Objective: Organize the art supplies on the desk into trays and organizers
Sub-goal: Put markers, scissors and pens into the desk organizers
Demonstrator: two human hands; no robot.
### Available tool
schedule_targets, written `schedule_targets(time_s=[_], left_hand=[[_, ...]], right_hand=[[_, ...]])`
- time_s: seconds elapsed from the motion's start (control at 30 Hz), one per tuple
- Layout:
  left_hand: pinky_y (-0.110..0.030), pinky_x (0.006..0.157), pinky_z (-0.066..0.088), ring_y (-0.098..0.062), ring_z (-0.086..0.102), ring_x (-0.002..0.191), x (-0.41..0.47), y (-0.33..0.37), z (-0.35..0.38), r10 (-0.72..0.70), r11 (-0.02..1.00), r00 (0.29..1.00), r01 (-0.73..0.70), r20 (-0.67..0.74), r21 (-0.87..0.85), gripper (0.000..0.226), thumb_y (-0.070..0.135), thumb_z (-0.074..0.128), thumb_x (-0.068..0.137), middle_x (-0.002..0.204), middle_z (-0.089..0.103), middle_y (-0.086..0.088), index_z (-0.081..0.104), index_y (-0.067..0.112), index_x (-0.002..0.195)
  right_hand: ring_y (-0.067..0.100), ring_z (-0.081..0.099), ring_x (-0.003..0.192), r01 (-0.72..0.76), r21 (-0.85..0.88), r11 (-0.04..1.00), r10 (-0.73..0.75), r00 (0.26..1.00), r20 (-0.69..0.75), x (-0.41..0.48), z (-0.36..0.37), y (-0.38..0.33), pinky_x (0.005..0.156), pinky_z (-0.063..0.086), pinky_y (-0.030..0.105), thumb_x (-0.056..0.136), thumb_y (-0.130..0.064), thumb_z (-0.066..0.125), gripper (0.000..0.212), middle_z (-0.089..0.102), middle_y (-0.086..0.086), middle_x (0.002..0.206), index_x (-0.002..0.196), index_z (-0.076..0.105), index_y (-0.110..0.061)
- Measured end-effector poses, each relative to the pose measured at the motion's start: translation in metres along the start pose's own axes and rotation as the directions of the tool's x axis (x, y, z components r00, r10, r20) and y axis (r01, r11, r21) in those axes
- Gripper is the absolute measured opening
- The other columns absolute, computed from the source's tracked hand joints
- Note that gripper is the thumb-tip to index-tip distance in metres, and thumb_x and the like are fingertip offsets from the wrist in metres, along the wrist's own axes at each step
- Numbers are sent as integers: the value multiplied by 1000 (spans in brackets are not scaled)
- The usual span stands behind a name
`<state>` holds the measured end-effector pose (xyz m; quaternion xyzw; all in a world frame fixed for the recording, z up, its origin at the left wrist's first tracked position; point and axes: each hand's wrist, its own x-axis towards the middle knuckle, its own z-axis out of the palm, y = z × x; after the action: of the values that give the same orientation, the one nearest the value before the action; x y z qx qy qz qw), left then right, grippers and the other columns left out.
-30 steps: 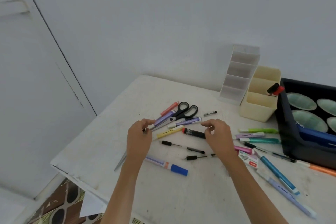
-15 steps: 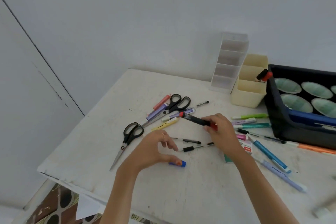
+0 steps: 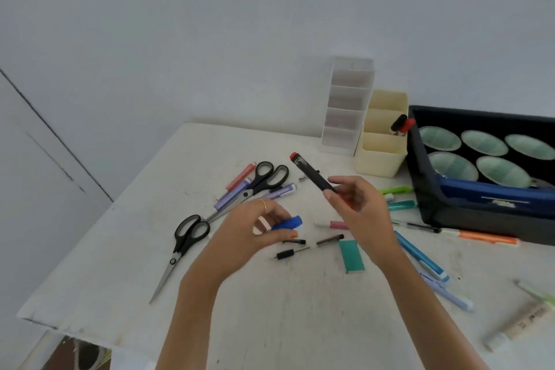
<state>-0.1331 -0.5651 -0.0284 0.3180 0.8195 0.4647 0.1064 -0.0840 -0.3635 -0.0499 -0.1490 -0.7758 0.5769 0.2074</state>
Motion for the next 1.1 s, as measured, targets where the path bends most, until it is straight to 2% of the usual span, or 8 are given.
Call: schedule_targets(time_s=[0.23,0.43,0.5,0.63,0.77,0.9,1.0,1.1], left_hand=[[-15,73,51,-4,64,79,88,83,14,132,935,908,-247,-398,-253,15,19,69,82,87,67,10,63,22,96],[-25,79,55,-5,62,85,166,115,56,207,844,848,-407,-487,-349,17,6,65,85,90,63,6,58,12,99],[-27,80,55,-7,63,85,186,115,72,205,829,841,-422,-502,-368,17,5,65,85,90,63,5,57,14,98],[-17,80,51,-6,63,87,218,106,102,232,849,854,-412,-466,-332,19,1,61,86,90,62,7,55,18,94],[-13,77,49,4,58,81,241,83,127,225,916,901,-326,-372,-236,15,2,58,88,86,59,12,56,16,95],[-6,74,44,1,58,80,253,64,134,176,959,933,-235,-313,-161,13,4,56,90,90,60,7,57,12,101],[-4,78,44,-4,58,86,254,56,138,144,981,959,-170,-245,-90,17,5,54,92,99,65,-1,60,7,108],[-1,81,41,-6,55,95,248,61,136,138,989,983,-144,-123,-46,35,-2,48,90,109,62,-1,55,8,123]], right_hand=[[8,64,86,107,100,989,-67,939,-338,42,-68,-36,75,52,20,80,-22,71,22,68,-4,94,102,66,-23],[0,63,78,341,25,940,-254,747,-614,82,-102,-56,69,47,9,85,-9,66,34,66,-1,90,110,46,-17],[-3,62,79,368,-16,930,-302,738,-603,96,-103,-53,66,45,7,88,-7,63,29,66,0,93,107,44,-17],[-7,57,76,331,-257,908,-416,777,-473,126,-102,-27,69,42,4,90,-5,58,23,56,-19,85,101,44,-20],[25,57,83,233,-450,862,-394,867,-306,153,-98,12,71,50,44,91,-19,57,14,61,-1,87,98,46,-22],[21,49,88,212,-608,765,-410,889,-206,158,-96,22,74,42,37,89,-17,60,8,57,-4,86,94,56,-14],[26,53,95,214,-727,653,-472,865,-169,160,-95,28,77,44,40,84,-12,66,9,67,7,97,92,67,-9],[29,55,99,217,-730,649,-472,867,-162,162,-95,33,80,44,39,78,-5,69,20,67,10,104,97,70,-11]])
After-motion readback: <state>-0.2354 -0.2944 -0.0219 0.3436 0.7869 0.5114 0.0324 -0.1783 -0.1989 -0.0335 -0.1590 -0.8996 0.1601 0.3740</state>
